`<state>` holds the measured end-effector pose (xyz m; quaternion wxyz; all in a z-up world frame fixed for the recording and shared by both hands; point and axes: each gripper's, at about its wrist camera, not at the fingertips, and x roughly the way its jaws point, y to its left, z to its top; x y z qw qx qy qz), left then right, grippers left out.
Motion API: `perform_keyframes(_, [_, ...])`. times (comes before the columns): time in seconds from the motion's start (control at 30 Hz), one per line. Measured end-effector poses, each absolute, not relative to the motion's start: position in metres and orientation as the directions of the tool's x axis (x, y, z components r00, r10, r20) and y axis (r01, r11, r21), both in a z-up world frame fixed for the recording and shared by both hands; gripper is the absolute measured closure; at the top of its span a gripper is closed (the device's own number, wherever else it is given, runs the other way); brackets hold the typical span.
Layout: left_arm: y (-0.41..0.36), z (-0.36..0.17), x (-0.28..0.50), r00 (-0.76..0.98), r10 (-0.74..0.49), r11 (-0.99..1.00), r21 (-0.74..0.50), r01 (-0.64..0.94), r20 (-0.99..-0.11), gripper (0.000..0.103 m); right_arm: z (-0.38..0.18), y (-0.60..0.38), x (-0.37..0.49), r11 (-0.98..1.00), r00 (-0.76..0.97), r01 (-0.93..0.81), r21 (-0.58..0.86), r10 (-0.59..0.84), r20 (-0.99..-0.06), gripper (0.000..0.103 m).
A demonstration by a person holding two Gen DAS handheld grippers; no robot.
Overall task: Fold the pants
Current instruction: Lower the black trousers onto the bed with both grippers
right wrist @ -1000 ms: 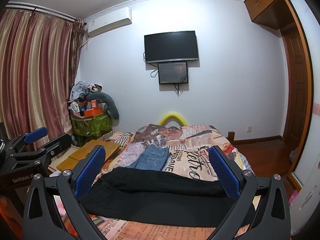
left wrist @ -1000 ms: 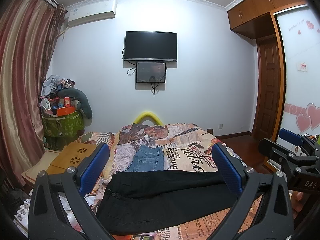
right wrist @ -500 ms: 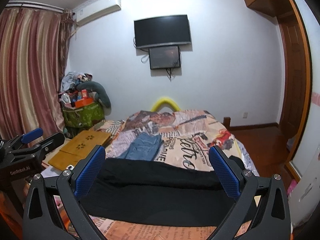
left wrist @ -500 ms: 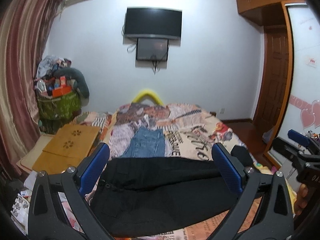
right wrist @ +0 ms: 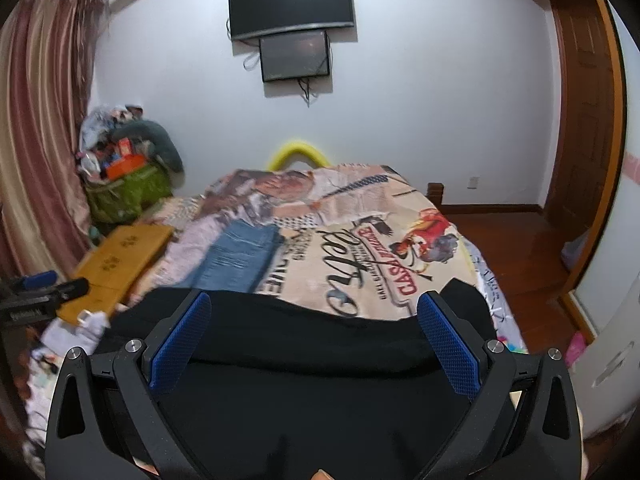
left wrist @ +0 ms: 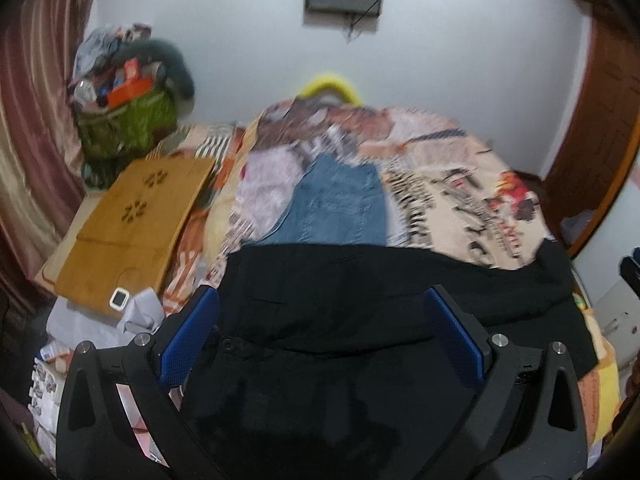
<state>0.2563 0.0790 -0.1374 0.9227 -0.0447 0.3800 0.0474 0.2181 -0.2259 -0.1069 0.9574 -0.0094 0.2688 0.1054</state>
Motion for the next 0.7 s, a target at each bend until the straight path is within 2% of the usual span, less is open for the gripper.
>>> perform_keyframes(0.13, [0.098, -0.167, 0.289, 0.649, 0.103, 0.988, 0.004, -0.152, -0.753, 0.000, -0.125, -0.225, 0.248, 0.970, 0.806, -0.242, -0.016, 0.192, -0.560, 0.001])
perform_keyframes(0.33, [0.125, -0.206, 0.330, 0.579, 0.110, 0.984, 0.006, -0.179, -0.808, 0.000, -0.156, -0.223, 0.293, 0.948, 0.727, -0.314, -0.045, 0.210, -0.654, 0.001])
perform_keyframes(0.47, [0.138, -0.230, 0.358, 0.520, 0.179, 0.976, 0.082, -0.204, -0.835, 0.000, -0.176, -0.215, 0.319, 0.928, 0.676, -0.366, -0.069, 0.215, -0.705, 0.001])
perform_keyframes(0.6, [0.158, -0.251, 0.383, 0.477, 0.165, 0.976, 0.074, -0.204, -0.863, 0.000, -0.196, -0.207, 0.347, 0.910, 0.639, -0.400, -0.110, 0.191, -0.745, 0.002])
perform_keyframes(0.7, [0.177, -0.270, 0.400, 0.429, 0.102, 0.979, 0.014, -0.204, -0.898, 0.010, -0.211, -0.204, 0.368, 0.896, 0.588, -0.435, -0.086, 0.210, -0.781, 0.004])
